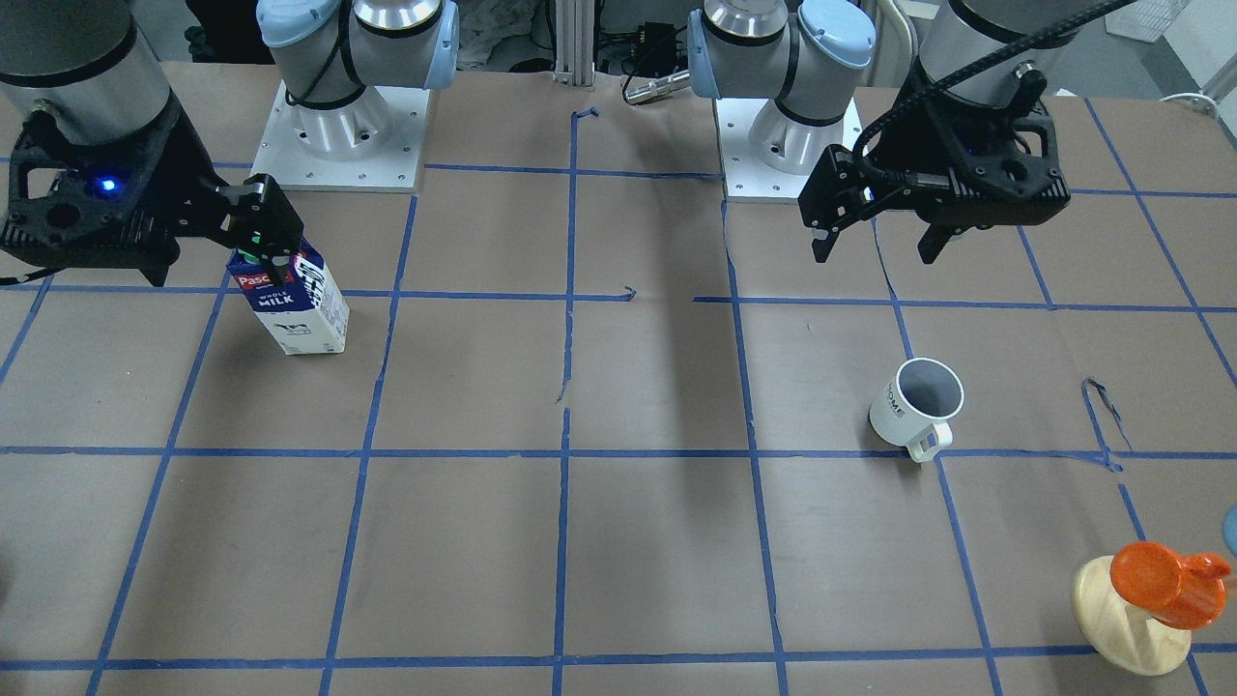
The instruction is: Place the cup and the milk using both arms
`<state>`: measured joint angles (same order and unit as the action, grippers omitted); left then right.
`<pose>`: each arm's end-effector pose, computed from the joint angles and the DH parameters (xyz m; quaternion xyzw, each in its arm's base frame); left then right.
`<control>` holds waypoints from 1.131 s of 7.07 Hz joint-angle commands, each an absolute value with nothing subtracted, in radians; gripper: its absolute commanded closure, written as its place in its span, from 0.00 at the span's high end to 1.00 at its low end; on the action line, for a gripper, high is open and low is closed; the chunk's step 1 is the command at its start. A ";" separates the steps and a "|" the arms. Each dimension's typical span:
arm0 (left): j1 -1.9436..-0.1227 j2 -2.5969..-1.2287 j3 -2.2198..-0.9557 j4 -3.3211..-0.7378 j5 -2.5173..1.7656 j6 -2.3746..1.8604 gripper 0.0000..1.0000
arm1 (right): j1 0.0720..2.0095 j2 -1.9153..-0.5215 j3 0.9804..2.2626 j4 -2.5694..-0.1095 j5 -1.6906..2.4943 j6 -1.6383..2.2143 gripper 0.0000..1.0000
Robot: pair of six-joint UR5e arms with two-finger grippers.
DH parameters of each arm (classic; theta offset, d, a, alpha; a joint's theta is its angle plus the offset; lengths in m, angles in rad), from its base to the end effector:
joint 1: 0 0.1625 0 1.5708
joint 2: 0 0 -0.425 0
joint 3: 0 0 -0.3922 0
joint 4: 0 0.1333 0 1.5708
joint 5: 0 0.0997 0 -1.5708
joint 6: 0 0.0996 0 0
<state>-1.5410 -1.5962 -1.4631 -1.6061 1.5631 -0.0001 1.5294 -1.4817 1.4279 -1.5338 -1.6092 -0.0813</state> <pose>-0.1189 -0.5097 0.5248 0.0149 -0.9996 0.0235 0.0035 0.1074 -0.5357 0.5091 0.0198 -0.9996 0.0072 0.0197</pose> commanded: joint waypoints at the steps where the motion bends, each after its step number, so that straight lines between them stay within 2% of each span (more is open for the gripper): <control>1: -1.542 -1.594 -1.465 -1.606 1.565 -0.002 1.00 | 1.529 -1.482 1.428 -1.534 -1.612 -0.084 1.00; 8: -1.539 -1.583 -1.466 -1.614 1.565 0.002 1.00 | 1.529 -1.482 1.428 -1.536 -1.612 -0.086 1.00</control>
